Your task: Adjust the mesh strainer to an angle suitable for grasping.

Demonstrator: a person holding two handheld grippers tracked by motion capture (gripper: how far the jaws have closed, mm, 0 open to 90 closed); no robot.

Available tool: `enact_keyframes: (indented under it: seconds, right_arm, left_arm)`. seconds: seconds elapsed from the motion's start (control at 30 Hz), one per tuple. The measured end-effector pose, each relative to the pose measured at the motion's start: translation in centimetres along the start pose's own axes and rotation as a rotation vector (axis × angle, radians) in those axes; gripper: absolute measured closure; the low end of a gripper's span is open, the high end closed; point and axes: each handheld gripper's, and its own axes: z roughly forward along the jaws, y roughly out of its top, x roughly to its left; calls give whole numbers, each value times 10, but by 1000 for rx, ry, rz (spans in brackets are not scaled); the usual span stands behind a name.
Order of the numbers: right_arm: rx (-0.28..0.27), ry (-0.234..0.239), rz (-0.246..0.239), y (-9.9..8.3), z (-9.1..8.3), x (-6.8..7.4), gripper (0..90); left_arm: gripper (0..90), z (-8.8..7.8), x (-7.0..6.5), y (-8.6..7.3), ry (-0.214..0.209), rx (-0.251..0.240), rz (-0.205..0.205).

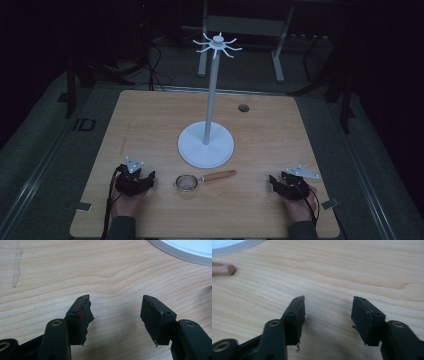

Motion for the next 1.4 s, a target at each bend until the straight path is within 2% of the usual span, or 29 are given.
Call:
enact_keyframes:
  seconds: [0.17,0.37,0.5,0.53,0.67,0.77,0.9,1.1,1.27,1.4]
  right_arm:
    - [-5,-10,6,3,-1,2,563]
    - [-10,3,-17,10,1,12,674]
    - [-5,39,-48,19,7,23,877]
    - [-3,47,-52,21,8,26,897]
    - [10,83,-97,31,17,43,900]
    - [31,126,-103,37,26,56,900]
    - [56,156,-123,42,39,76,900]
    - [80,184,-120,47,52,90,900]
    - [80,212,-119,48,56,102,900]
    - [84,231,-133,51,60,115,900]
  left_arm:
    - [415,-1,-3,0,-6,-6,20]
    - [420,-1,-6,0,-16,-7,51]
    - [421,-2,-8,1,-25,-13,58]
    - [421,-2,-8,1,-28,-15,61]
    - [435,-3,-9,1,-35,-24,71]
    - [447,-4,-10,1,-42,-29,78]
    - [448,-4,-10,1,-47,-30,81]
    - [451,-7,-9,1,-50,-48,77]
    - [460,-11,-7,2,-68,-69,57]
    - [460,-13,-7,2,-76,-86,66]
